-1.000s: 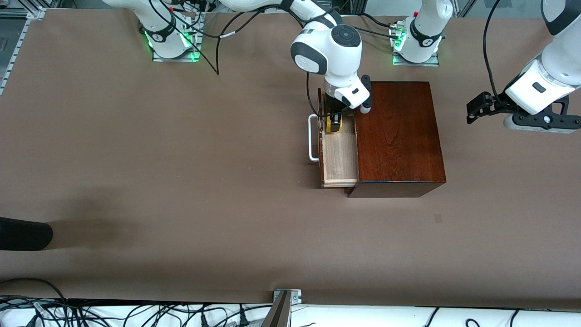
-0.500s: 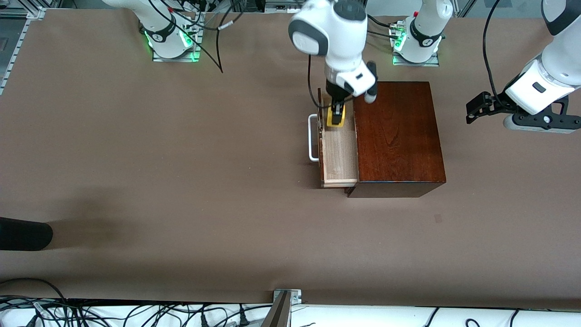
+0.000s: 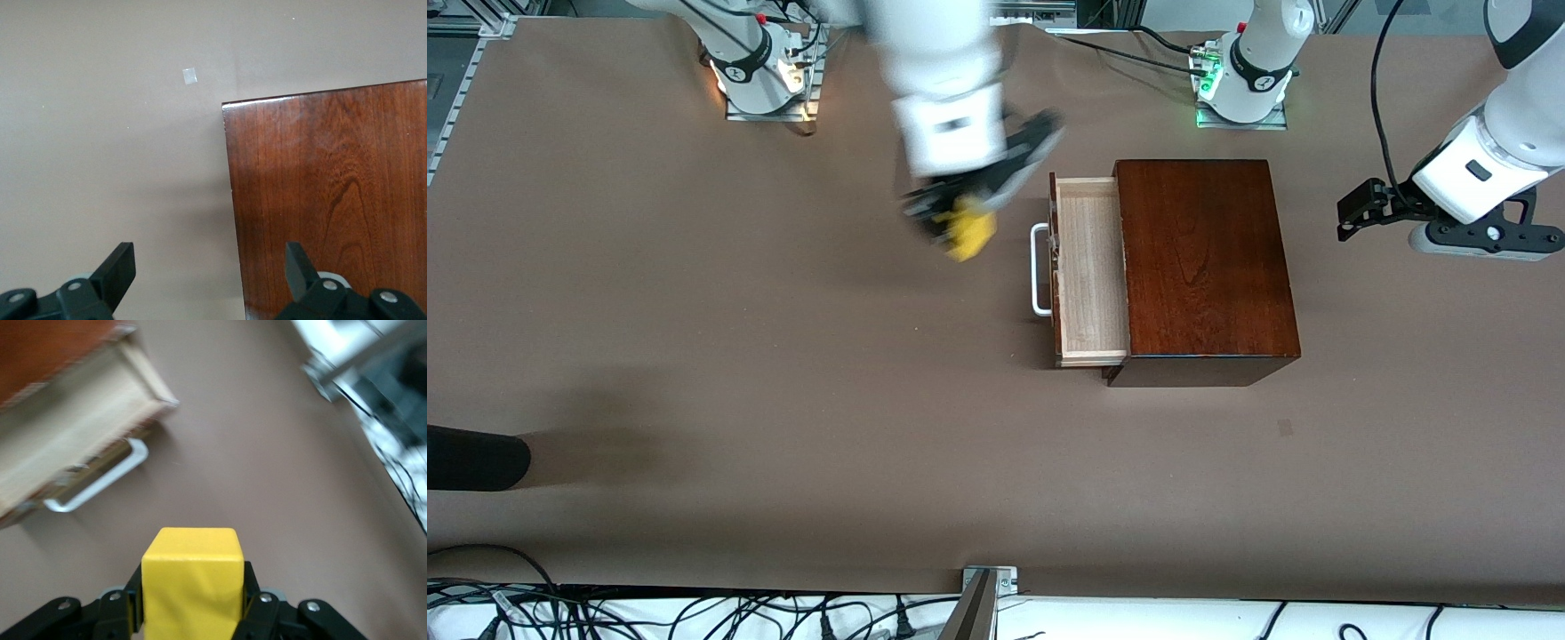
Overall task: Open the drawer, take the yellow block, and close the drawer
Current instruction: 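Lift the yellow cube out with the right gripper and carry it aside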
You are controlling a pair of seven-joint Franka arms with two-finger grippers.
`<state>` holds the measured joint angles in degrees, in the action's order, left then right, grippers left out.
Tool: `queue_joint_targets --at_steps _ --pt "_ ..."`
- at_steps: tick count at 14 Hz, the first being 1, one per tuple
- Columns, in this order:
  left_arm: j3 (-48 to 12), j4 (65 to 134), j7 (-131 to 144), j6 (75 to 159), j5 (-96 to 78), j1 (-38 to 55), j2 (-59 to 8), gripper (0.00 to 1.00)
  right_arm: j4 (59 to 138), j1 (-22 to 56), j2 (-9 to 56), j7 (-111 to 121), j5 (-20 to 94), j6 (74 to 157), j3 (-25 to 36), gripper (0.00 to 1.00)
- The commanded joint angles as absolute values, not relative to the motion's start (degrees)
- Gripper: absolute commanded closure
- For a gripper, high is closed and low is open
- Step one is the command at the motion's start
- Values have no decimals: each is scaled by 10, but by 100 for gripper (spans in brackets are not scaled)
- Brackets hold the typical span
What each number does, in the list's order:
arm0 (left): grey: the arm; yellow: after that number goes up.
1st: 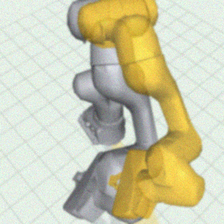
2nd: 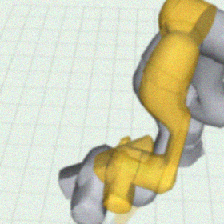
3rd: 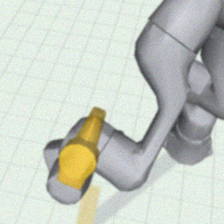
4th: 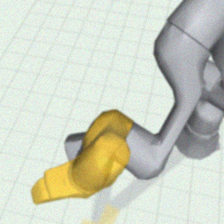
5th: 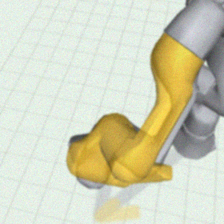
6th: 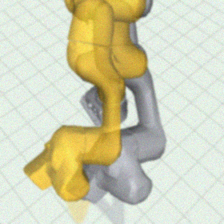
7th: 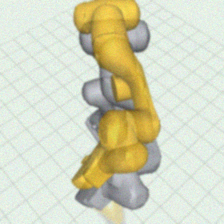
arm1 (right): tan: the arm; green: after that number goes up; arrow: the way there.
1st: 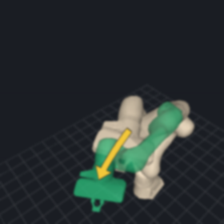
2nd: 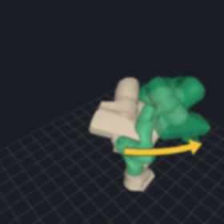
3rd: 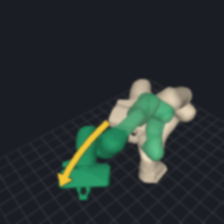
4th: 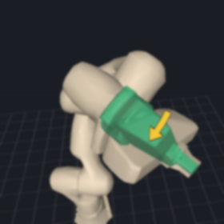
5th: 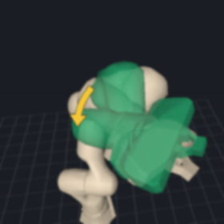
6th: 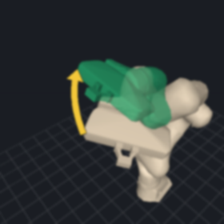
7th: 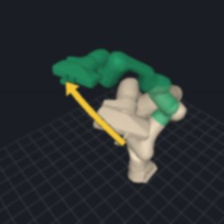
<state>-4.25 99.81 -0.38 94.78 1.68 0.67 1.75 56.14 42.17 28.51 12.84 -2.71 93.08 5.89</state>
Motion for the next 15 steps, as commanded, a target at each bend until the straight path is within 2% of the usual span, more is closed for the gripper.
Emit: queue_joint_targets --at_steps 1,4,7,9,11,13,15 --pt "-61 966 -42 905 1 12 12 0 705 295 208 112 28 942 52 100" --pt "-119 963 -108 863 1 13 9 0 888 187 150 113 42 1018 52 100" --pt "-213 961 -125 850 0 14 -8 0 993 119 148 111 41 1102 52 100" --pt "-309 913 -99 847 -22 13 -66 0 1059 100 160 84 40 1163 52 100" --pt "-355 861 -77 845 -34 23 -137 0 1146 98 162 64 39 1267 52 100" --pt "-364 796 -78 847 -39 60 -214 0 1221 98 170 46 39 1378 51 100" --pt "-365 766 -113 873 -37 81 -272 0 1255 98 186 21 39 1422 47 100"
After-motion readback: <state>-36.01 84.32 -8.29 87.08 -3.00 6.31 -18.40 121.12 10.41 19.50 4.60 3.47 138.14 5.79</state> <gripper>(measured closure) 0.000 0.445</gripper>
